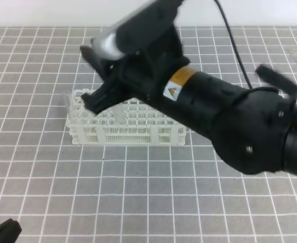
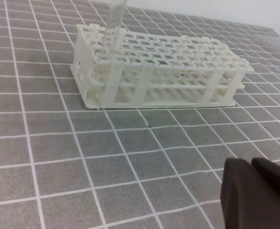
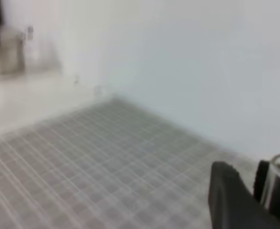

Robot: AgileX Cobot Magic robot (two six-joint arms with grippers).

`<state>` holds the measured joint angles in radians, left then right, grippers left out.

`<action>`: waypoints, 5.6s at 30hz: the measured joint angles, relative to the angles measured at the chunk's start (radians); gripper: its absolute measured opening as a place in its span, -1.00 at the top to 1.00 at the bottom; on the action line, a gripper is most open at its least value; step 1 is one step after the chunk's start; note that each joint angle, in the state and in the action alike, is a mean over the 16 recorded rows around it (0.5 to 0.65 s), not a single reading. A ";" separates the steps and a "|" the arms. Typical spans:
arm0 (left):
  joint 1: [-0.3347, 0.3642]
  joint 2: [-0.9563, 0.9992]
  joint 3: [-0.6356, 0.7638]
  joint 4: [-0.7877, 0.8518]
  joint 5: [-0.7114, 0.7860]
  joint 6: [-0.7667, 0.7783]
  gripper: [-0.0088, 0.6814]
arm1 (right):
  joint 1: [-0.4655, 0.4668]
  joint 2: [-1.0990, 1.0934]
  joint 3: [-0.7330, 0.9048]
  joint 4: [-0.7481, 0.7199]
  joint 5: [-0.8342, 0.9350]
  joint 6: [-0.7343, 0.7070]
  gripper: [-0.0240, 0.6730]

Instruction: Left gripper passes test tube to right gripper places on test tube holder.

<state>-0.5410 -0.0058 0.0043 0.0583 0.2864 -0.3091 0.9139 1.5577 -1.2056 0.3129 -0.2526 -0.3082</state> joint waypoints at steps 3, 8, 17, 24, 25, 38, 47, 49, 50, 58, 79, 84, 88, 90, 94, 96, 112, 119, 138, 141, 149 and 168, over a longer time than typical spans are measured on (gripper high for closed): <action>0.000 0.000 -0.001 0.000 0.000 0.000 0.98 | -0.037 0.017 0.023 -0.178 -0.094 0.195 0.68; 0.000 -0.001 -0.002 -0.001 0.002 0.000 0.98 | -0.084 0.075 0.021 -0.431 -0.240 0.457 0.68; 0.000 -0.001 -0.002 -0.001 0.002 0.000 0.97 | -0.111 0.260 -0.136 -0.561 -0.309 0.539 0.68; 0.000 -0.001 -0.002 0.000 0.001 0.000 0.97 | -0.128 0.379 -0.245 -0.587 -0.312 0.563 0.68; 0.000 -0.001 -0.002 0.000 0.001 0.000 0.97 | -0.133 0.390 -0.253 -0.591 -0.312 0.571 0.68; 0.000 0.000 -0.001 0.001 -0.001 0.000 0.97 | -0.190 0.444 -0.273 -0.721 -0.337 0.718 0.68; 0.000 -0.001 -0.001 0.001 0.000 0.000 0.98 | -0.198 0.477 -0.282 -0.760 -0.365 0.748 0.68; 0.000 -0.001 -0.001 0.001 0.000 0.000 0.98 | -0.198 0.485 -0.290 -0.763 -0.369 0.755 0.68; 0.000 -0.001 -0.001 0.001 0.000 0.000 0.98 | -0.198 0.489 -0.294 -0.766 -0.370 0.760 0.68; 0.000 0.000 0.001 0.001 -0.001 0.000 0.98 | -0.198 0.518 -0.325 -0.844 -0.370 0.854 0.68; 0.000 0.000 0.000 0.001 -0.001 0.000 0.98 | -0.174 0.551 -0.376 -1.019 -0.314 1.011 0.68; 0.000 0.001 0.001 0.001 -0.001 0.000 0.98 | -0.172 0.557 -0.393 -1.027 -0.288 1.010 0.68; 0.000 0.000 0.000 0.001 0.000 0.000 0.98 | -0.172 0.561 -0.405 -1.027 -0.273 1.010 0.68; 0.000 0.001 0.000 0.001 0.000 0.000 0.98 | -0.172 0.564 -0.410 -1.027 -0.268 1.010 0.68; 0.000 0.000 -0.001 0.001 0.001 0.000 0.98 | -0.172 0.569 -0.421 -1.027 -0.258 1.010 0.68; 0.000 0.000 -0.002 0.001 0.001 0.000 0.98 | -0.171 0.571 -0.426 -1.027 -0.253 1.010 0.68; 0.000 0.001 0.002 0.002 0.000 0.000 0.98 | -0.158 0.596 -0.435 -1.027 -0.245 1.011 0.68; 0.000 0.001 0.001 0.001 0.004 0.000 0.98 | -0.159 0.607 -0.438 -1.026 -0.246 1.011 0.68; 0.000 0.001 -0.001 0.001 0.007 0.000 0.98 | -0.159 0.639 -0.468 -1.025 -0.247 1.008 0.68; 0.000 0.001 0.000 0.001 0.006 0.000 0.98 | -0.159 0.639 -0.470 -1.025 -0.244 1.008 0.67; 0.000 0.001 0.000 0.001 0.006 0.000 0.98 | -0.159 0.639 -0.471 -1.025 -0.238 1.008 0.46; 0.000 0.001 -0.002 0.001 0.008 0.000 0.98 | -0.159 0.573 -0.468 -1.107 -0.173 1.051 0.00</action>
<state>-0.5409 -0.0051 0.0028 0.0592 0.2942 -0.3090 0.7554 2.1309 -1.6739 -0.7941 -0.4260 0.7424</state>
